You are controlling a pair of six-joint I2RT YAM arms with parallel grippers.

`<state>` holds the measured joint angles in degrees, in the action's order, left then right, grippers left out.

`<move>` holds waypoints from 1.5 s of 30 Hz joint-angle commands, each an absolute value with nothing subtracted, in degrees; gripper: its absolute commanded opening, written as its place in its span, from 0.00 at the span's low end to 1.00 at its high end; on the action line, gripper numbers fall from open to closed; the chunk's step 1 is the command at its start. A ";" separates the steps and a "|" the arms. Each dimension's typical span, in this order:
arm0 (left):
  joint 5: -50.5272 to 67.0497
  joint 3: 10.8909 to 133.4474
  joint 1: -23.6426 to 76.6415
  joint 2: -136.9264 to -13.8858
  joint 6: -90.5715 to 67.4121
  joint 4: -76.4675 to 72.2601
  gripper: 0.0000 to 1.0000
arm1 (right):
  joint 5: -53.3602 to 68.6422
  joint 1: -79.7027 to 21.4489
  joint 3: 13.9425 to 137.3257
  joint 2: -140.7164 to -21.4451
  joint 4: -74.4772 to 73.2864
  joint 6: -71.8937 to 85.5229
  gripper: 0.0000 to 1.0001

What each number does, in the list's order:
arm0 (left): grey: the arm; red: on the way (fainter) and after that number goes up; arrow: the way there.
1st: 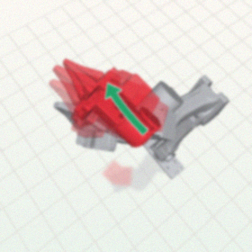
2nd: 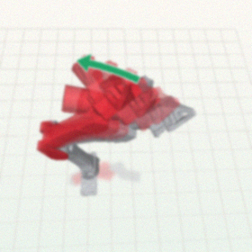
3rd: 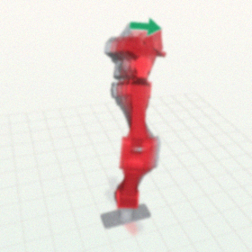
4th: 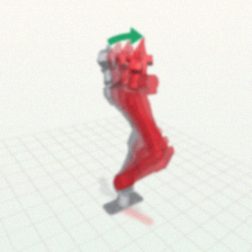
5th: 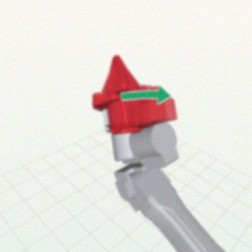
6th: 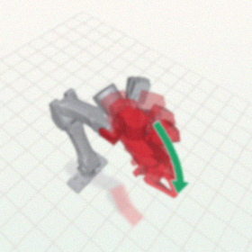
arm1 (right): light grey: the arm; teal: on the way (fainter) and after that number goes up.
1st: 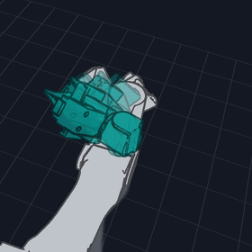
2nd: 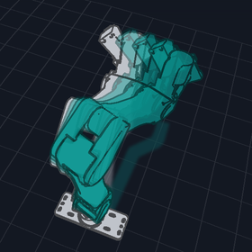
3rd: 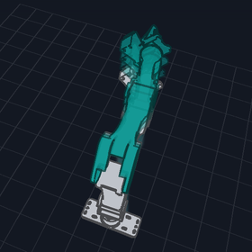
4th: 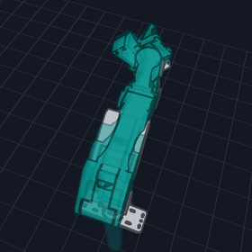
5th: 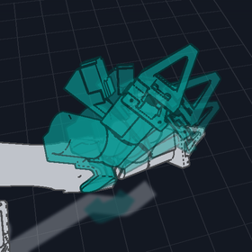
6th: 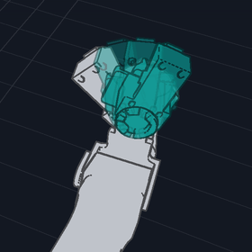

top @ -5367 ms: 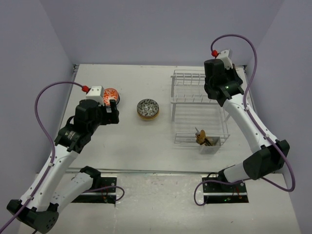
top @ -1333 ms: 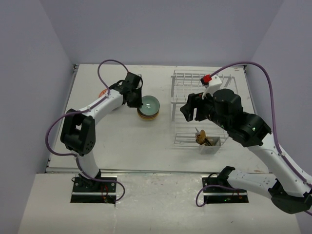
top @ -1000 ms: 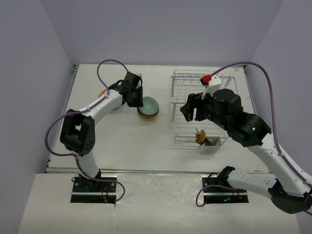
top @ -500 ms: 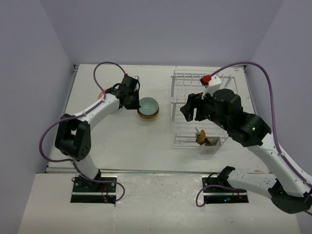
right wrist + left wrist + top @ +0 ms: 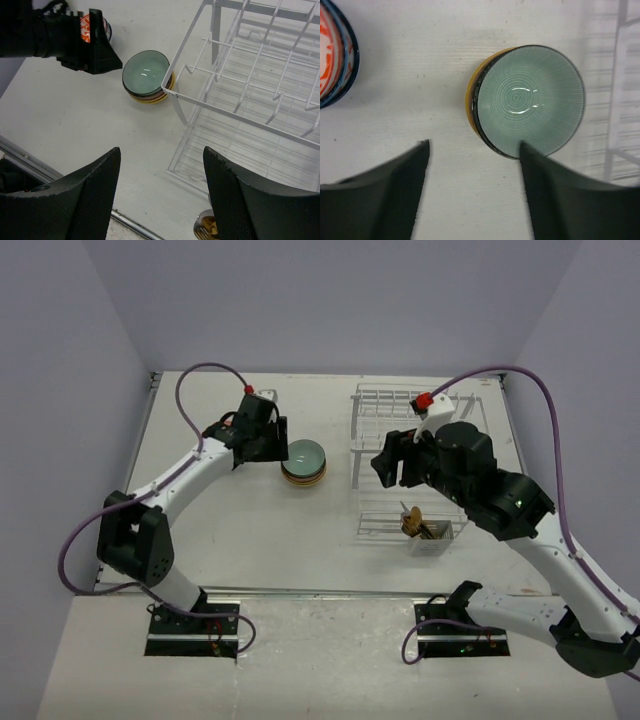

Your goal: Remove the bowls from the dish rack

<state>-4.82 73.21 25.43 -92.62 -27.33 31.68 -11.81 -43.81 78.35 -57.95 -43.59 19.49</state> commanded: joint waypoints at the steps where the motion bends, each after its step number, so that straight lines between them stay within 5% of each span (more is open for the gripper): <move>1: -10.44 74.18 24.87 -82.91 -27.77 33.21 0.85 | -16.86 -43.77 79.37 -57.57 -42.19 19.95 0.68; 2: -11.76 74.53 24.87 -81.14 -27.86 33.74 1.00 | -19.05 -43.77 79.37 -56.96 -42.19 20.30 0.68; 4: -15.70 74.44 24.87 -75.78 -28.04 35.50 1.00 | -21.78 -43.77 79.54 -54.41 -42.62 21.53 0.70; 5: -17.91 74.10 24.87 -73.76 -28.56 36.20 1.00 | -25.28 -43.77 79.54 -53.27 -43.41 21.88 0.82; 8: -26.00 71.12 24.87 -64.54 -28.83 37.97 1.00 | -31.79 -43.77 78.75 -47.91 -44.56 22.06 0.99; 21: -39.81 58.99 24.87 -36.76 -21.80 41.31 1.00 | -39.11 -43.77 66.72 -26.28 -48.16 18.02 0.99; 35: -35.25 46.07 24.96 -21.98 -15.12 32.88 1.00 | -41.04 -43.77 56.61 -23.03 -45.79 17.93 0.99; 45: -34.72 44.83 24.96 -23.20 -16.78 34.45 1.00 | -43.24 -43.77 53.88 -21.45 -45.27 19.07 0.99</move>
